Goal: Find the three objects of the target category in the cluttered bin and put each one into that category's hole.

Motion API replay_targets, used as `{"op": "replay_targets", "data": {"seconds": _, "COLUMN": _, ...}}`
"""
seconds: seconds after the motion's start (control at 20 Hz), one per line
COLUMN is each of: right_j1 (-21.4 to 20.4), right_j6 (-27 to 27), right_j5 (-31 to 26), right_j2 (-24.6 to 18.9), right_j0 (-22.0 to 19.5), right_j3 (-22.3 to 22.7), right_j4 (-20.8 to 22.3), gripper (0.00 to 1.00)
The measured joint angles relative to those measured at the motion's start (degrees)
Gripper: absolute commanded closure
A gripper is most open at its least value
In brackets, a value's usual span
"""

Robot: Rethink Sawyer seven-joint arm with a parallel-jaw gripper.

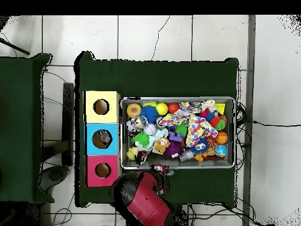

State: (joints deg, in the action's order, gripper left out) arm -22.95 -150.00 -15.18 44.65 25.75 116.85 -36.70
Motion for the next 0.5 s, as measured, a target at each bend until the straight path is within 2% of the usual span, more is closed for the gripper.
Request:
{"op": "replay_targets", "data": {"seconds": 0.2, "right_j1": -0.1, "right_j6": 0.0, "right_j5": -3.6, "right_j2": 1.3, "right_j0": 0.2, "right_j3": -1.5, "right_j4": 2.6, "gripper": 1.0}}
{"op": "replay_targets", "data": {"seconds": 0.5, "right_j1": -0.8, "right_j6": 0.0, "right_j5": -4.7, "right_j2": 2.2, "right_j0": 0.0, "right_j3": -3.1, "right_j4": 5.9, "gripper": 1.0}}
